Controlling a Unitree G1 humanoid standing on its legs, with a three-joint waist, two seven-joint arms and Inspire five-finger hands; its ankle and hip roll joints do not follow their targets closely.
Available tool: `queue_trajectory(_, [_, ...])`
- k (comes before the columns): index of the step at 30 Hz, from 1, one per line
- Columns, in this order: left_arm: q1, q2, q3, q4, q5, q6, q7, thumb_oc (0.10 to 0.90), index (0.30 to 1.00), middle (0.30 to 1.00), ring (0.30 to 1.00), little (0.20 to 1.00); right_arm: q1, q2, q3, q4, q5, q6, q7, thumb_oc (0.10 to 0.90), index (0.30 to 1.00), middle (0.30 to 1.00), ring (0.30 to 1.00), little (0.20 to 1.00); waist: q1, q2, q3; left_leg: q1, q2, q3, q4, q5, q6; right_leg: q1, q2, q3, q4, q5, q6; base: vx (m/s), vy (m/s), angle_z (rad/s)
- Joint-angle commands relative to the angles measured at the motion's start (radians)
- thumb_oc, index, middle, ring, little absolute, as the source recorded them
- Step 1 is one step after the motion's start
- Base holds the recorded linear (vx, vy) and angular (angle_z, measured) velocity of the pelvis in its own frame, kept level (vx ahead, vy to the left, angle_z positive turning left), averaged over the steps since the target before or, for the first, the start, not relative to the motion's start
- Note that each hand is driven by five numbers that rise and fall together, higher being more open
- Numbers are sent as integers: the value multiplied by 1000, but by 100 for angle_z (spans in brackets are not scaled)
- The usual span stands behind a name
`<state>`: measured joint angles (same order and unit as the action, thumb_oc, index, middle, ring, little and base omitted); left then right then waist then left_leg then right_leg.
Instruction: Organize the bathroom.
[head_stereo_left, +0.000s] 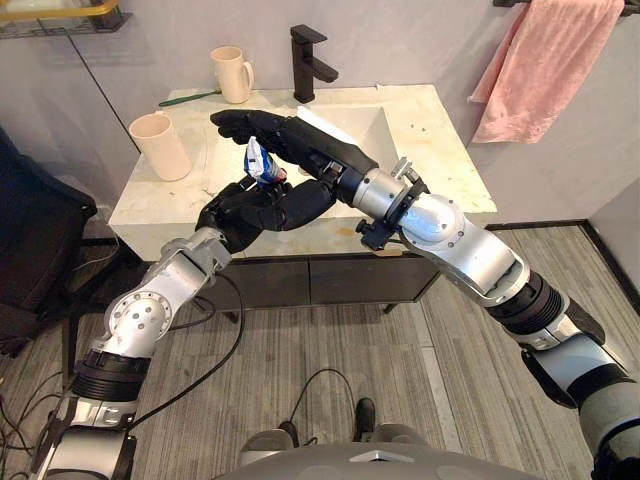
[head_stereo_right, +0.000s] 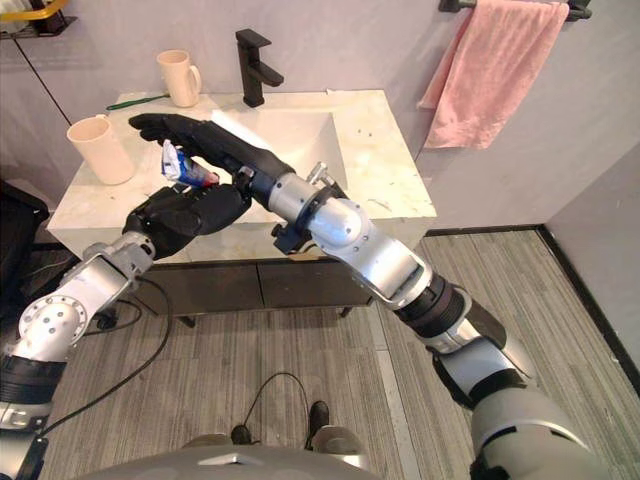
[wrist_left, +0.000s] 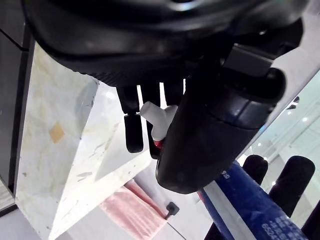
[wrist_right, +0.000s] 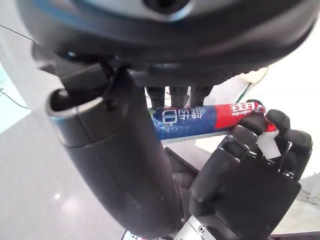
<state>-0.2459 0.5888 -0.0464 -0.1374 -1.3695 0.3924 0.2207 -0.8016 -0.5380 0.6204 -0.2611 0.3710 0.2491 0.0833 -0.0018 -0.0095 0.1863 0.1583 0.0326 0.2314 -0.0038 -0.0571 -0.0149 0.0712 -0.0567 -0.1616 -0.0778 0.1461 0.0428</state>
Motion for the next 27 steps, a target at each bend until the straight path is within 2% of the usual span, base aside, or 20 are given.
queue_trajectory(1, [-117, 13, 69, -70, -42, -126, -47, 400, 300, 300, 300, 300, -76, 67, -41, -19, 26, -75, -25, 800, 900, 900, 900, 900, 16, 4, -107, -61, 69, -26, 61, 18, -32, 26, 0, 20, -6, -180, 35, 0, 0, 0])
queue_trajectory(19, [-72, 19, 112, -63, -15, -108, -47, 400, 300, 300, 300, 300, -70, 51, -60, -29, 7, -71, -38, 800, 900, 900, 900, 900, 20, 9, -111, -61, 64, -26, 63, 13, -30, 28, -3, 18, -6, -182, 35, 0, 0, 0])
queue_trajectory(27, [-69, 18, 113, -61, -13, -104, -51, 400, 300, 300, 300, 300, -69, 50, -66, -23, 7, -88, -43, 800, 900, 900, 900, 900, 19, 11, -109, -60, 62, -25, 65, 12, -29, 27, -3, 22, -6, -181, 35, 0, 0, 0])
